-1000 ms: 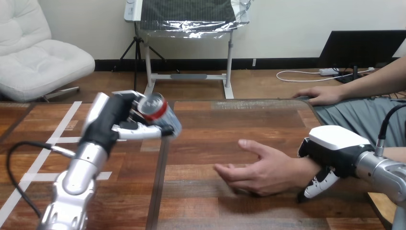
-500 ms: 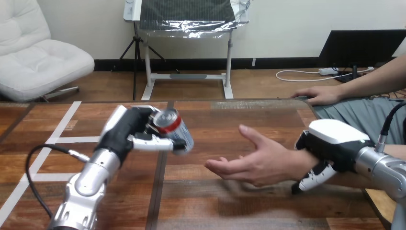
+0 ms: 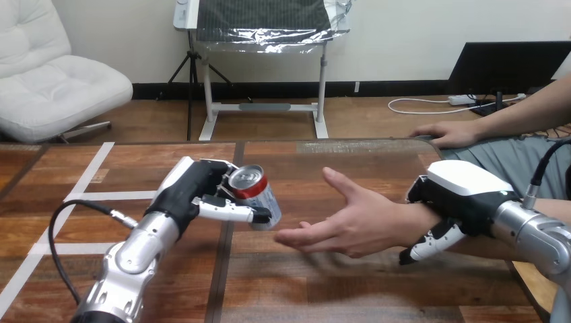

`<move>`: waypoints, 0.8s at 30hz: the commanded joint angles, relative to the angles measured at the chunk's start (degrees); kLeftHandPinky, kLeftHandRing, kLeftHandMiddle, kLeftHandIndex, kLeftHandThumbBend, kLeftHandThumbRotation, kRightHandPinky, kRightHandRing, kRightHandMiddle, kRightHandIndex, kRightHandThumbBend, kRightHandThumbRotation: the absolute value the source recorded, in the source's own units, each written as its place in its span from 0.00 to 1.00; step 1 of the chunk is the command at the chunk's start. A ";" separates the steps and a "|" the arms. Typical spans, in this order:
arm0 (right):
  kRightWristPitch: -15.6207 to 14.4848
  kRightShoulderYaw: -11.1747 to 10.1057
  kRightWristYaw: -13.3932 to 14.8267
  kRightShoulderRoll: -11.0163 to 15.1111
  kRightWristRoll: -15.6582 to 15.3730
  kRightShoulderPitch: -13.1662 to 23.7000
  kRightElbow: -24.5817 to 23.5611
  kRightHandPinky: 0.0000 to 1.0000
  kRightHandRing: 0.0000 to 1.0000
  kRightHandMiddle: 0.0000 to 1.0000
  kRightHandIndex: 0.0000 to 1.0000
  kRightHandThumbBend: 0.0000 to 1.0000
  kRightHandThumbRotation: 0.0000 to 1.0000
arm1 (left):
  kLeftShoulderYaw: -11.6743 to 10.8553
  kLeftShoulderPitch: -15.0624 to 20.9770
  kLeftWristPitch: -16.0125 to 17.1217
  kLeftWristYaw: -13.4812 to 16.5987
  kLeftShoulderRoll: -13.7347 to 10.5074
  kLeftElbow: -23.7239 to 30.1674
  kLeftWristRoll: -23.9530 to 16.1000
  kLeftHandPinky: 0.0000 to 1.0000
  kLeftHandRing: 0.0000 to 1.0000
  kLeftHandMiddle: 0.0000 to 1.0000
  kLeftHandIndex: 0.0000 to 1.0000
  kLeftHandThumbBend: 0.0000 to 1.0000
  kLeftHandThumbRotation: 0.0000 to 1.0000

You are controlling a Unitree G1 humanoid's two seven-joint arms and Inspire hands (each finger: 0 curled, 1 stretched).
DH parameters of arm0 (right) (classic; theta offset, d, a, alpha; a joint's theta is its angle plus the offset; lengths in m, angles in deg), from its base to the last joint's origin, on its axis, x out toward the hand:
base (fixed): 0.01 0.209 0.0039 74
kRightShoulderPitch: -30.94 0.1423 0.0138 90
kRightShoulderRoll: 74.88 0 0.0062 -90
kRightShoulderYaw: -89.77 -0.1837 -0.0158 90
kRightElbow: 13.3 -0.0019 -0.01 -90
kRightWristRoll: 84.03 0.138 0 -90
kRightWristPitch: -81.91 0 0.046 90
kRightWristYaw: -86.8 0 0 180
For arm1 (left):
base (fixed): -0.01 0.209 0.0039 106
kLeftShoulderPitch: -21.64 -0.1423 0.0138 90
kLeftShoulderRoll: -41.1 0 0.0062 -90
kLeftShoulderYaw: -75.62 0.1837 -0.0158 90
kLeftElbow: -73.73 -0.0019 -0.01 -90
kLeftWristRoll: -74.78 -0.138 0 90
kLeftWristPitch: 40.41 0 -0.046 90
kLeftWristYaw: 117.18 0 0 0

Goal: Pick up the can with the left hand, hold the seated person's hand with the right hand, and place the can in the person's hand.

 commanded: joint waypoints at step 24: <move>-4.01 -0.52 -3.55 -7.68 4.25 -2.22 -6.53 0.21 0.26 0.31 0.31 0.78 0.31 | 2.34 12.56 2.37 0.09 3.62 -4.19 -1.82 0.36 0.41 0.45 0.47 0.66 0.00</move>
